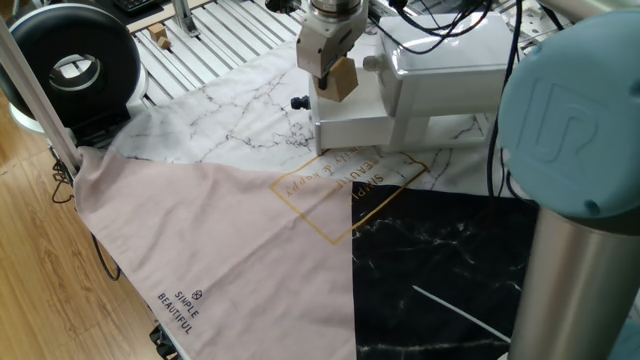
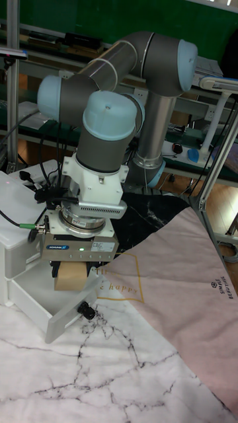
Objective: Put things in the drawer
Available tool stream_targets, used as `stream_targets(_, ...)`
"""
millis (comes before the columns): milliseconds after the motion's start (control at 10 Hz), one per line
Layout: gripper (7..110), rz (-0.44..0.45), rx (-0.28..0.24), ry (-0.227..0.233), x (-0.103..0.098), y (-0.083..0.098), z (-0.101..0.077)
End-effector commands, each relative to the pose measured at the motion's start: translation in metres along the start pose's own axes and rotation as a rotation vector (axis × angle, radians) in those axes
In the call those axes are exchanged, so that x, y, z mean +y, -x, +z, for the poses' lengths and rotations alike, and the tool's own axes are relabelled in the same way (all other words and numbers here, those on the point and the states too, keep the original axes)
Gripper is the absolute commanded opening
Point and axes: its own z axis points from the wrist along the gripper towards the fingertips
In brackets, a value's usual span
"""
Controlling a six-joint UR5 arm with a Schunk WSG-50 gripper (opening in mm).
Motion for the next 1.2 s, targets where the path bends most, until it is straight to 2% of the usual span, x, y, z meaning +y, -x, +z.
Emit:
stream_targets(0,7,-0.003,0.012,0.02,0.003,0.0,0.008)
stream_targets(200,7,-0.009,0.006,0.017,0.002,0.002,0.008)
stream_targets(300,22,-0.01,0.006,0.013,0.001,0.002,0.008)
stream_targets(400,22,-0.021,0.005,0.016,0.0,0.002,0.01)
stream_targets(700,22,-0.064,-0.018,0.074,0.007,0.006,0.019)
stream_targets(800,44,-0.071,-0.025,0.085,0.008,0.006,0.02)
stream_targets(1100,44,-0.083,-0.024,0.077,0.003,0.005,0.022)
